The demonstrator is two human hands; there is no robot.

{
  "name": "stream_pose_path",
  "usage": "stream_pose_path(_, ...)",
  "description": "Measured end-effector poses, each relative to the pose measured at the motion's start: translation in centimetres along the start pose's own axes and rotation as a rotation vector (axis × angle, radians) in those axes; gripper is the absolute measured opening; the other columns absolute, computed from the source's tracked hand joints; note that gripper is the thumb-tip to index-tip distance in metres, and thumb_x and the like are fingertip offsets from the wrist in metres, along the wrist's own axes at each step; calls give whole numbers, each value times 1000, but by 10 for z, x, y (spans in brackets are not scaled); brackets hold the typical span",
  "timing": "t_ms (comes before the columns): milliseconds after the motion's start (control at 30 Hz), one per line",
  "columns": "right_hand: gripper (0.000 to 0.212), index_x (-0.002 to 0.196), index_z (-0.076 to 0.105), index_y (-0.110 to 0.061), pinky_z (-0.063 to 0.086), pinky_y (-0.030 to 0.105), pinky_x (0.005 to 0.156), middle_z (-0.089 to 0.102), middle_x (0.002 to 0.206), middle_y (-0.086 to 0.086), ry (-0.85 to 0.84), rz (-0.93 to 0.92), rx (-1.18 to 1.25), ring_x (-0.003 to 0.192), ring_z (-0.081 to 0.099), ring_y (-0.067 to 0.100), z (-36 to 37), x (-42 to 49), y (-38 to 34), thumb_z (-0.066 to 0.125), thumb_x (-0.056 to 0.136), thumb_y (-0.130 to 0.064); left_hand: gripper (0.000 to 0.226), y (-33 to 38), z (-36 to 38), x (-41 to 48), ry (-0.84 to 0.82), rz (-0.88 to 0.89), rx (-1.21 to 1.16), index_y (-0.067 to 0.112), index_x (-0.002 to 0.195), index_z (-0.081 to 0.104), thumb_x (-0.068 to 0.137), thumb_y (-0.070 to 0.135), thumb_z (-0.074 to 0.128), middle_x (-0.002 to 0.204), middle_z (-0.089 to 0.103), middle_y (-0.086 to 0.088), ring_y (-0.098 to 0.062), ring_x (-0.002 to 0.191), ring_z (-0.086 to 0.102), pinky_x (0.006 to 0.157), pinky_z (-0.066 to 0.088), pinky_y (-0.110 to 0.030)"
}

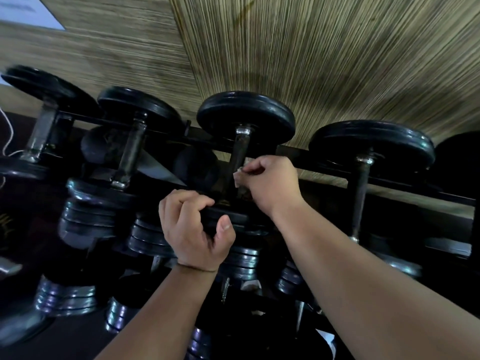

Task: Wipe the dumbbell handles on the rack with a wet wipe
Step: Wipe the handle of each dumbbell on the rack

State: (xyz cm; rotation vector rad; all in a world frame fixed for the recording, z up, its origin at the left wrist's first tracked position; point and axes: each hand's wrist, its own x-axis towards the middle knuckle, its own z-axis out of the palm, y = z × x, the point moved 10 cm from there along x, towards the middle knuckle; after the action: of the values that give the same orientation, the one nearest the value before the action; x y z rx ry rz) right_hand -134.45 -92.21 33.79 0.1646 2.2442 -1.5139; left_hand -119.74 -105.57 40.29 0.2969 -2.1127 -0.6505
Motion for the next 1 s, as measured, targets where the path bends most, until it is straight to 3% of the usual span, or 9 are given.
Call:
stream_pose_path(67,13,76,71,-17,64,40,70,74,72,0,-3,11,61,67,74,14,0,3,-7,82,81,-13,60,-1,0,0,3,0,-3,5,87,64,100,59,42,98,56,-3,-25,85,54,71,47,-48)
stream_pose_path(100,13,78,70,-19,64,41,70,74,75,-1,44,-14,59,69,74,15,-4,8,-14,82,81,-15,58,-1,0,0,1,0,-7,6,89,63,100,59,42,99,55,-2,-23,86,53,71,47,-47)
stream_pose_path(233,19,79,63,-27,60,25,71,68,76,-11,101,-107,-35,73,69,2,-13,11,-36,80,83,-19,55,-2,-1,0,3,1,-11,10,91,61,101,59,41,99,54,-1,-16,90,49,71,46,-44)
stream_pose_path(400,6,84,71,-18,44,3,55,66,72,-13,-48,-133,-215,59,61,-7,5,-7,-23,76,88,-17,59,-2,-1,-2,42,5,-1,8,88,63,101,60,40,89,60,-11,-22,84,53,73,46,-42)
stream_pose_path(533,23,73,76,-16,53,23,67,73,75,-1,96,-388,-382,71,68,13,-6,-2,-62,70,92,-26,55,-3,-1,-2,39,2,-12,12,90,61,101,60,39,89,60,-10,-21,84,53,75,45,-40)
stream_pose_path(667,8,87,76,-20,44,1,65,70,95,-5,29,-453,-466,84,66,4,7,0,-68,69,90,-19,67,-4,-3,-1,55,8,-5,4,82,67,101,61,38,86,62,-11,-19,82,52,73,45,-42)
stream_pose_path(767,18,104,69,-20,52,16,71,68,98,-4,-111,-495,-577,86,65,6,21,-11,-59,72,87,-25,72,-2,-2,0,77,6,-16,1,79,69,100,62,38,85,63,-11,-21,80,54,71,46,-44)
stream_pose_path(867,14,95,76,-15,50,28,79,71,92,1,-130,-655,-701,87,65,15,27,-12,-80,71,85,-23,70,-6,-4,-2,95,-10,-31,3,79,69,99,63,40,84,63,-12,-22,80,55,71,47,-47)
stream_pose_path(1000,12,88,77,-17,44,14,72,65,94,-1,-73,-707,-705,87,61,11,15,7,-97,67,89,-23,61,-6,-4,-3,110,-13,-50,8,81,66,98,61,43,82,62,-10,-21,79,55,69,47,-48)
